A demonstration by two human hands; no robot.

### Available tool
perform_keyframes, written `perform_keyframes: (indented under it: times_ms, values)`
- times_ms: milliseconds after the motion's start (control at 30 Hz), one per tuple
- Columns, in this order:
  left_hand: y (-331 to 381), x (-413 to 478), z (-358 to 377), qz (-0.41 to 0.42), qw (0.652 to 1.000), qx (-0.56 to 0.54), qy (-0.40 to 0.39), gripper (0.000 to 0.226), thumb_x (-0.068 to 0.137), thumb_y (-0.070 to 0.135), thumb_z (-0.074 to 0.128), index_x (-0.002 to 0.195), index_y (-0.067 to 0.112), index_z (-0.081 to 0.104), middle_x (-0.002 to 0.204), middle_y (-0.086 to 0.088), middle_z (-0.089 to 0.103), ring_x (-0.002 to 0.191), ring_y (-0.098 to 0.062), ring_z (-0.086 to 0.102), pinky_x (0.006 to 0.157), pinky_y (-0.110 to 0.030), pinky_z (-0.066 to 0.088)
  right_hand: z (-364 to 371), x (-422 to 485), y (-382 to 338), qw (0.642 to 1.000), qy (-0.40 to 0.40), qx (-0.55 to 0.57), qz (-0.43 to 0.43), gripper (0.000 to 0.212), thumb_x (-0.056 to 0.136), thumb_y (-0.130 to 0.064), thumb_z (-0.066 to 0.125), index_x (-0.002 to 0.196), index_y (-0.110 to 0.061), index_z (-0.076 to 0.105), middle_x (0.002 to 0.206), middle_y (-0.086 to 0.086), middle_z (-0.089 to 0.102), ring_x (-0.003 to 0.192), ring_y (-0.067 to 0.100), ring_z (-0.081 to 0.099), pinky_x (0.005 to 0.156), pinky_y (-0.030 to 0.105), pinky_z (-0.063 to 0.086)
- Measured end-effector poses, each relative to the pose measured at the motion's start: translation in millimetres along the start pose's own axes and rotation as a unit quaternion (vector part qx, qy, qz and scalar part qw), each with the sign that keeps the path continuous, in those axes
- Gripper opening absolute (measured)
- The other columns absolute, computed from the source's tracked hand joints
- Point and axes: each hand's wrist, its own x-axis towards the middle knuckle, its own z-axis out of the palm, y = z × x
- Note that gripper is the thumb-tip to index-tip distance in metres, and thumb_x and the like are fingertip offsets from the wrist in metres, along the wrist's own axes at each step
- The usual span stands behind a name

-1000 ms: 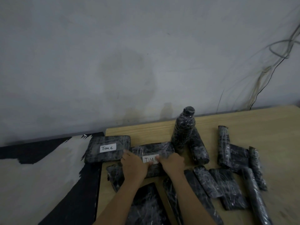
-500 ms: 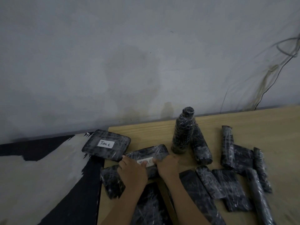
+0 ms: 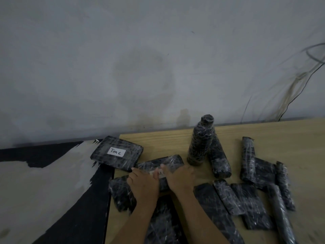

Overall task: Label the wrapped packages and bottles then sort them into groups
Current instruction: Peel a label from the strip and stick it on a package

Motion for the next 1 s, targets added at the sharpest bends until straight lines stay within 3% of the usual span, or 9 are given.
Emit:
perform_keyframes:
  times_ms: [67,167,267,433,500,600,700,800,1000]
  values:
    - [1.3,-0.2,-2.2,-0.009,1.0,0.015,0.01,0.095,0.079,0.074,0.037,0.115,-0.01,0.062,0.093,-0.015,0.068,0.082,-0.025,0.062,0.075,-0.032,0.042,3.9,0.2,-0.8,0.999,0.0,-0.053,-0.001,0.099,0.083,-0.077,0.027,0.137,0.005,0.037,0.14,0.022,0.039,0.126,0.033,0.037,0.105,0.04,0.03]
    - [-0.7,3.4,5.4,-0.002,0.998,0.048,0.052,0.09,0.073,0.074,0.048,0.106,-0.008,0.067,0.085,-0.015,0.068,0.076,-0.025,0.062,0.071,-0.032,0.043,8.5,7.2,-2.7,0.999,0.023,0.002,0.032,0.094,0.079,-0.078,0.036,0.128,0.002,0.046,0.128,0.019,0.047,0.114,0.03,0.048,0.098,0.038,0.043]
    - [-2.0,9.8,12.4,0.015,0.997,0.049,0.05,0.074,0.073,0.058,0.064,0.097,-0.012,0.069,0.079,-0.019,0.068,0.068,-0.027,0.062,0.067,-0.033,0.044,4.8,7.9,-5.1,0.998,0.05,-0.023,0.024,0.075,0.091,-0.065,0.03,0.121,0.0,0.052,0.122,0.019,0.052,0.108,0.027,0.052,0.094,0.034,0.045]
    - [-7.5,8.7,9.4,0.057,0.996,0.071,0.001,0.036,0.076,0.021,0.063,0.091,-0.01,0.071,0.074,-0.018,0.069,0.061,-0.025,0.062,0.062,-0.031,0.047,-9.9,9.5,-3.8,0.999,0.032,-0.034,-0.018,0.05,0.102,-0.039,0.025,0.105,-0.004,0.061,0.11,0.013,0.064,0.099,0.022,0.06,0.08,0.03,0.049]
    - [-10.4,3.8,1.3,0.065,0.993,0.093,-0.016,0.041,0.083,0.023,0.058,0.109,-0.008,0.066,0.093,-0.016,0.071,0.077,-0.023,0.065,0.074,-0.031,0.048,-14.1,12.2,-2.3,0.999,0.003,0.036,-0.004,0.04,0.102,-0.035,0.032,0.095,-0.005,0.058,0.107,0.015,0.065,0.096,0.024,0.062,0.072,0.031,0.049]
    - [-4.2,3.2,3.1,0.061,0.996,0.054,0.039,0.053,0.101,0.029,0.026,0.137,-0.009,0.036,0.137,-0.025,0.045,0.116,-0.032,0.049,0.1,-0.039,0.034,-25.0,13.1,4.5,0.987,-0.047,0.153,0.008,0.038,0.097,-0.037,0.048,0.086,-0.002,0.058,0.099,0.017,0.064,0.091,0.028,0.061,0.073,0.031,0.048]
    - [-4.8,-0.1,3.1,0.037,0.998,-0.016,0.045,0.087,0.094,0.059,0.027,0.142,-0.012,0.018,0.14,-0.022,0.038,0.124,-0.031,0.038,0.105,-0.037,0.024,-37.7,5.1,7.6,0.973,-0.105,0.206,-0.009,0.042,0.088,-0.038,0.063,0.092,0.004,0.061,0.095,0.018,0.062,0.086,0.028,0.061,0.067,0.036,0.049]
    - [-6.9,0.9,2.2,0.035,0.997,-0.045,0.055,0.104,0.084,0.073,0.031,0.143,-0.011,0.015,0.137,-0.016,0.041,0.125,-0.028,0.038,0.106,-0.034,0.024,-37.9,9.2,13.0,0.974,-0.132,0.185,-0.021,0.03,0.089,-0.032,0.063,0.075,-0.009,0.049,0.078,0.001,0.05,0.07,0.014,0.049,0.059,0.024,0.036]
    - [2.7,2.3,-5.7,0.022,0.999,-0.029,-0.025,0.098,0.088,0.064,0.038,0.143,-0.013,0.011,0.147,-0.021,0.028,0.131,-0.03,0.032,0.11,-0.036,0.023,-46.1,12.7,13.4,0.985,-0.106,0.138,-0.005,0.04,0.097,-0.021,0.051,0.123,0.009,0.045,0.122,0.018,0.053,0.116,0.03,0.051,0.086,0.03,0.043]
